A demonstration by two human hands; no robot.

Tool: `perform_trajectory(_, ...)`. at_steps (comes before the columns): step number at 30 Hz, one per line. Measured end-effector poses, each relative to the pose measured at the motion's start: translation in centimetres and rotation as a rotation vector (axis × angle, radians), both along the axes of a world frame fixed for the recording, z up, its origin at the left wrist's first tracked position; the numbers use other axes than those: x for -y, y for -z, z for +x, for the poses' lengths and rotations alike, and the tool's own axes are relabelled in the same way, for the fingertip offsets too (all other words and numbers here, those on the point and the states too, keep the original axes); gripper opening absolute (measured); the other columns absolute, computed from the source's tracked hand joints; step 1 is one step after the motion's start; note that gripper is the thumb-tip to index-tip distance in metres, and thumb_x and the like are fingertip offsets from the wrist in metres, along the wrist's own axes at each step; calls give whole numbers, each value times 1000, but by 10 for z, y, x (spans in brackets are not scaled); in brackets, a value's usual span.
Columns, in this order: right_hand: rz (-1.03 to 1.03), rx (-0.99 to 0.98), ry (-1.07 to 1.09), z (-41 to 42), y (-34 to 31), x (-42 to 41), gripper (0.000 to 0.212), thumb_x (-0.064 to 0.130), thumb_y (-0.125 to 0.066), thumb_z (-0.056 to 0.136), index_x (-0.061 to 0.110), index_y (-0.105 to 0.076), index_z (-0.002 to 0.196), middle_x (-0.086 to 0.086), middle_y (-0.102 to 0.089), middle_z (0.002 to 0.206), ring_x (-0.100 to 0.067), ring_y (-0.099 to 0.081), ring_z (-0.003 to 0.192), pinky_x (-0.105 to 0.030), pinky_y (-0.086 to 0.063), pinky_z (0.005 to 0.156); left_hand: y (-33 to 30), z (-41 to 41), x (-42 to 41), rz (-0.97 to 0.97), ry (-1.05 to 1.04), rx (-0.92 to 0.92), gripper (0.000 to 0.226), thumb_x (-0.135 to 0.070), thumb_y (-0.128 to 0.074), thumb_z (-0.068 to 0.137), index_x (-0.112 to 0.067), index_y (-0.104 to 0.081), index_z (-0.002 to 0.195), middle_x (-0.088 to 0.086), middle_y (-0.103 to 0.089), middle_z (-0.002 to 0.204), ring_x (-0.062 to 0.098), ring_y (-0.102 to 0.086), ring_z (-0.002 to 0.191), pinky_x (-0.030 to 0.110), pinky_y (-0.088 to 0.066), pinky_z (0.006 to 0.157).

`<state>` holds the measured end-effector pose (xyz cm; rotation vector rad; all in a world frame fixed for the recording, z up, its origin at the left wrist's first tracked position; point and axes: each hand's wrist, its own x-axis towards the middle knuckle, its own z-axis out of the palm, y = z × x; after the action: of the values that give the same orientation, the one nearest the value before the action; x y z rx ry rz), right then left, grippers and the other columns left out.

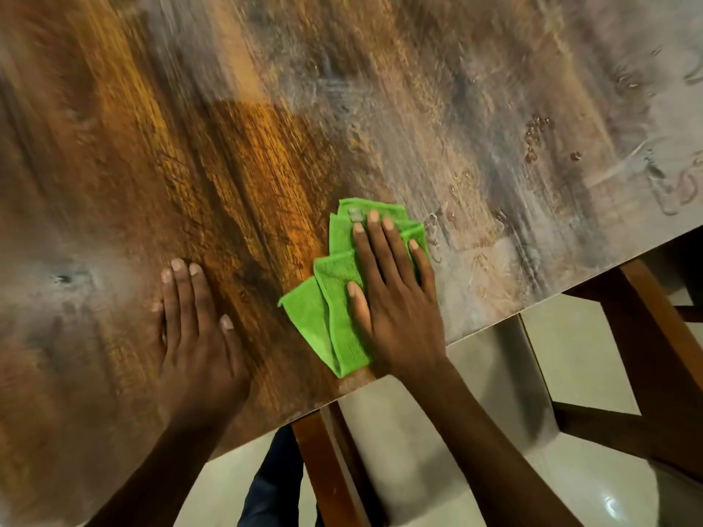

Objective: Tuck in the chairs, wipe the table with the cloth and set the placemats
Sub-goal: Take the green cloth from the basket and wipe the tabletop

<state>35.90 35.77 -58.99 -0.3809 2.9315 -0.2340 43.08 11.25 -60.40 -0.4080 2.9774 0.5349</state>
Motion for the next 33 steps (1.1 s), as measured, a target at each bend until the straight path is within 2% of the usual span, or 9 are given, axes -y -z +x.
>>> perform_trajectory(6, 9, -1, -26, 28, 3, -16, 70, 46, -36, 112, 21, -7, 171, 0, 0, 179, -17, 2, 165, -48, -11, 133, 1, 1, 0, -20, -1, -13, 68, -34, -21, 110, -12, -3, 172, 6, 0, 181, 18, 4, 167, 40, 2, 135)
perform_trajectory(14, -33, -142, -41, -70, 12, 17, 65, 48, -30, 113, 18, -20, 169, -4, -16, 177, -20, -13, 165, -48, -14, 131, 1, 1, -1, -43, 14, -53, 66, -34, -21, 111, -13, -6, 172, 7, -2, 181, 16, 3, 167, 45, -4, 135)
perform_trajectory(20, -22, -92, 20, 11, 9, -39, 66, 49, -28, 113, 21, -10, 171, 1, -4, 179, -16, 0, 165, -46, -8, 133, -6, 2, -8, -31, 36, -79, 65, -38, -17, 113, -16, -4, 172, 5, -1, 181, 15, 2, 167, 50, -7, 134)
perform_trajectory(24, 3, -72, 24, 28, 5, -59, 67, 49, -27, 113, 23, -9, 171, 2, -4, 179, -15, 0, 165, -45, -10, 133, -11, -28, -61, -30, 61, -220, 63, -23, -30, 111, -9, -17, 170, 10, -13, 179, 21, -8, 167, 45, -9, 134)
perform_trajectory(28, 12, -137, -23, -12, 10, -47, 66, 49, -28, 111, 21, -16, 170, 1, -11, 178, -15, -7, 165, -45, -14, 132, 3, -69, -92, -49, 154, -197, 63, -32, -23, 113, -8, -17, 170, 10, -12, 179, 21, -7, 167, 47, -11, 135)
perform_trajectory(33, -12, -192, -74, -105, 13, -11, 65, 49, -27, 111, 18, -26, 168, -3, -21, 176, -19, -17, 164, -46, -16, 131, 13, -68, -92, -37, 147, -183, 63, -33, -22, 113, -8, -17, 170, 9, -13, 179, 19, -8, 167, 42, -9, 136)
